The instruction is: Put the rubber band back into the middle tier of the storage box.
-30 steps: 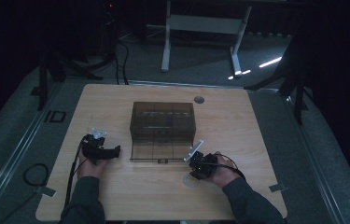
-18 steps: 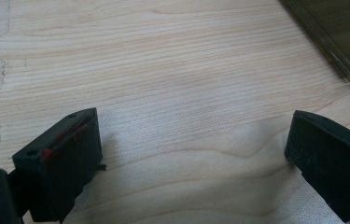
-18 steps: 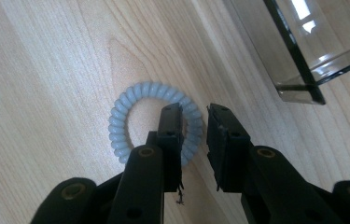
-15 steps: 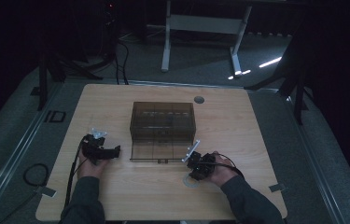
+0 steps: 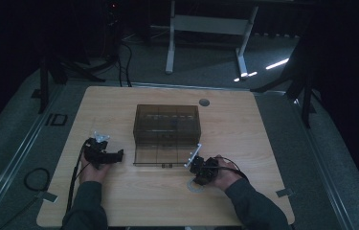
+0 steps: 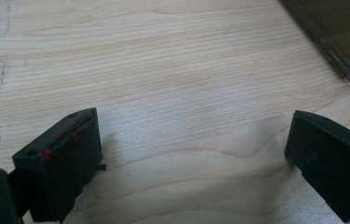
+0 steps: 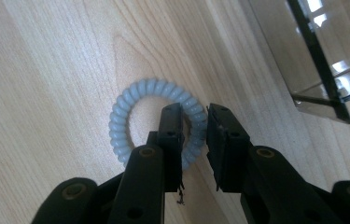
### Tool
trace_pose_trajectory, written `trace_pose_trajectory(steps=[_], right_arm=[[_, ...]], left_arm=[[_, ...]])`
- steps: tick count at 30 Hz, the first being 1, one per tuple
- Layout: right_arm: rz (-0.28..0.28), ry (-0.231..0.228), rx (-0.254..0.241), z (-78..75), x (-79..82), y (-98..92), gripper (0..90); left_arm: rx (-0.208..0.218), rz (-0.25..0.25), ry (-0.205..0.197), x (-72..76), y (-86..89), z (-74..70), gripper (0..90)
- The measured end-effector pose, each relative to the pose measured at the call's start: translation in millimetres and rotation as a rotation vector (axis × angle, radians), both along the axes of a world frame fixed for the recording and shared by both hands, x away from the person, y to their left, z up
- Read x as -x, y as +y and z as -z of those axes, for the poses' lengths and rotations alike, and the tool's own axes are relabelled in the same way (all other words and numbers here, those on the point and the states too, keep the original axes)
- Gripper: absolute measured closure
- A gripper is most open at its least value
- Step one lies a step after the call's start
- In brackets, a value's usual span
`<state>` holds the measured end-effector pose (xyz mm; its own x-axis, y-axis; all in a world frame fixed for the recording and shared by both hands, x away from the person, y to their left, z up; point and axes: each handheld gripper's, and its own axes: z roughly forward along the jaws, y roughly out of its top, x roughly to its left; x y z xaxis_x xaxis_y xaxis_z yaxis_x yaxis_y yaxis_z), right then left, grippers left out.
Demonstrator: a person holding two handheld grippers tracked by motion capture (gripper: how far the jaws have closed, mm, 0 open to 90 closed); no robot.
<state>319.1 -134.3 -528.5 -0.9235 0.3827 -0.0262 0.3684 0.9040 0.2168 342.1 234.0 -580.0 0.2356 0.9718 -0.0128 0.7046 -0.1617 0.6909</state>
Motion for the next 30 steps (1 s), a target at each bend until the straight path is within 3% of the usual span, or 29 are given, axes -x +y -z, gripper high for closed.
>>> trace_pose_trajectory(steps=[19,30], right_arm=[[-0.009,0.029,0.034,1.9,-3.8,4.5,78.2],[-0.026,0.045,0.084,1.2,-7.8,10.9,80.7]], left_arm=[[0.0,0.0,0.0,0.0,0.0,0.0,3.7],[0.0,0.0,0.0,0.0,0.0,0.0,3.7]])
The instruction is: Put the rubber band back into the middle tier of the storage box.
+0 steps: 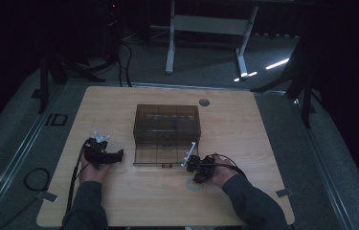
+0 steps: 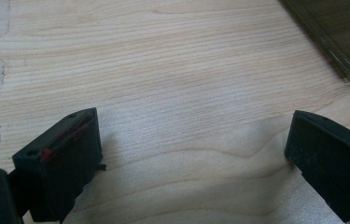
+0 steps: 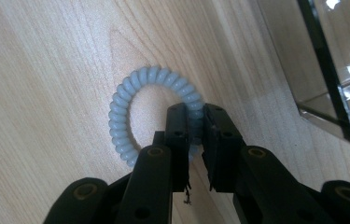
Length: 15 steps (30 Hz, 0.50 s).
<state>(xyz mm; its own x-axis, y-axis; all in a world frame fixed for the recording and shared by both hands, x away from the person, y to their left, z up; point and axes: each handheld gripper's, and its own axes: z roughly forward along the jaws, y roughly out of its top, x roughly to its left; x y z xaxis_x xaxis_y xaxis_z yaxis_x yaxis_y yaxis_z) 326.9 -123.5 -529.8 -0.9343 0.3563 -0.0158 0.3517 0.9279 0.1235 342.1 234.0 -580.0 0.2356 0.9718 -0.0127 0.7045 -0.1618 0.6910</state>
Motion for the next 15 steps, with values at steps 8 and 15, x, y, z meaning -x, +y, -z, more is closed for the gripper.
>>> trace_pose_trajectory(steps=[8,15], right_arm=[[-0.006,0.002,0.019,-0.3,-0.1,2.5,81.9],[-0.008,0.008,0.013,-2.0,0.3,1.5,82.0]], left_arm=[[0.0,0.0,0.0,0.0,0.0,0.0,3.6],[0.0,0.0,0.0,0.0,0.0,0.0,3.6]])
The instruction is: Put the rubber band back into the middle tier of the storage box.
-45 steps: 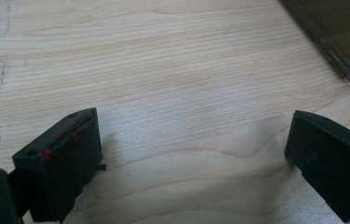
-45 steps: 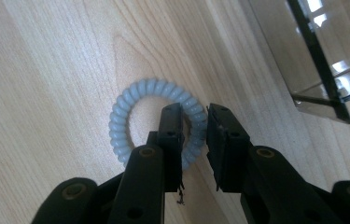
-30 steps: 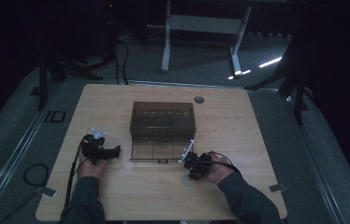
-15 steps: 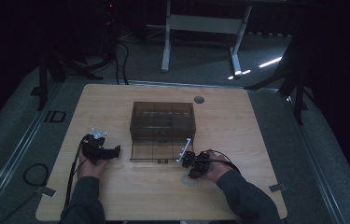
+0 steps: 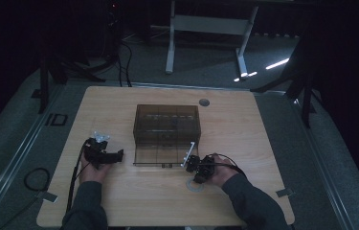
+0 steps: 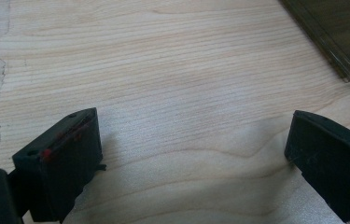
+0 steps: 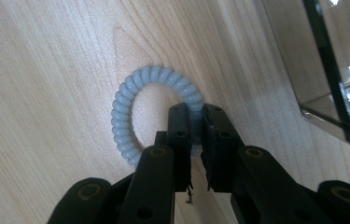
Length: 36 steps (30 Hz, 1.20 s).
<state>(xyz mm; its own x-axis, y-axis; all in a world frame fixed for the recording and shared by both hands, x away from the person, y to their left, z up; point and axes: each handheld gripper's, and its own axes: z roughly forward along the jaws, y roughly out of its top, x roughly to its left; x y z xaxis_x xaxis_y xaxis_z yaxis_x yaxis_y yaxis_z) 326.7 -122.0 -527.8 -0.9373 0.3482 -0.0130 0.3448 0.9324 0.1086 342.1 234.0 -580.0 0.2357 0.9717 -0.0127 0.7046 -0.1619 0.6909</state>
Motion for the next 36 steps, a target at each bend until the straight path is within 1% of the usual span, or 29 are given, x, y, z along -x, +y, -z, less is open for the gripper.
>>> trace_pose_trajectory(steps=[10,36], right_arm=[[-0.003,-0.001,0.003,-4.4,1.7,-1.3,81.9],[-0.003,-0.022,-0.018,-23.9,0.2,-4.5,81.9]], left_arm=[[0.0,0.0,0.0,0.0,0.0,0.0,3.6],[0.0,0.0,0.0,0.0,0.0,0.0,3.7]])
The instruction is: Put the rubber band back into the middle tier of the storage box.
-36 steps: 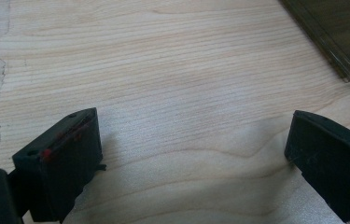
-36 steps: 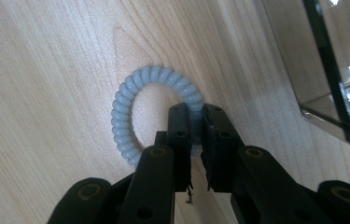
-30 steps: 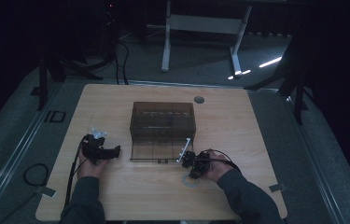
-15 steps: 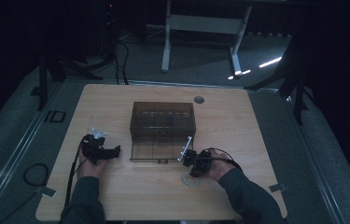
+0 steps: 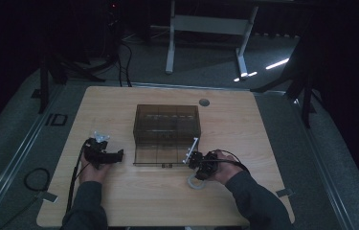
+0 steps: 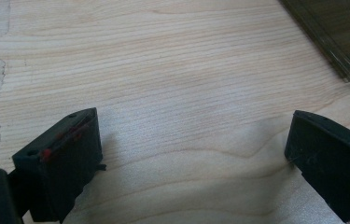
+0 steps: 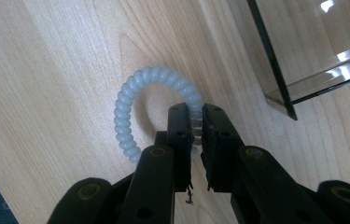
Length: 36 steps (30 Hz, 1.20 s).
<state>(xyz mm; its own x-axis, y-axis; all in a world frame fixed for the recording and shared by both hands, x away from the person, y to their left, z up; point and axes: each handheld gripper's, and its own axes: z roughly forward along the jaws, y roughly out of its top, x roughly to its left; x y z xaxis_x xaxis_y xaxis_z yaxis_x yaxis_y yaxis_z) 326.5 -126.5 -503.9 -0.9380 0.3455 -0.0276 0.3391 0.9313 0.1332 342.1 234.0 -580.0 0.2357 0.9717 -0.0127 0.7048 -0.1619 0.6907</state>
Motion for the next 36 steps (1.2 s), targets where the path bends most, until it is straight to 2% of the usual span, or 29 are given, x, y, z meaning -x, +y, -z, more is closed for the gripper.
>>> trace_pose_trajectory(steps=[36], right_arm=[[0.009,-0.024,-0.043,-25.7,-5.8,-0.4,81.9]], left_arm=[[0.0,0.0,0.0,0.0,0.0,0.0,3.6]])
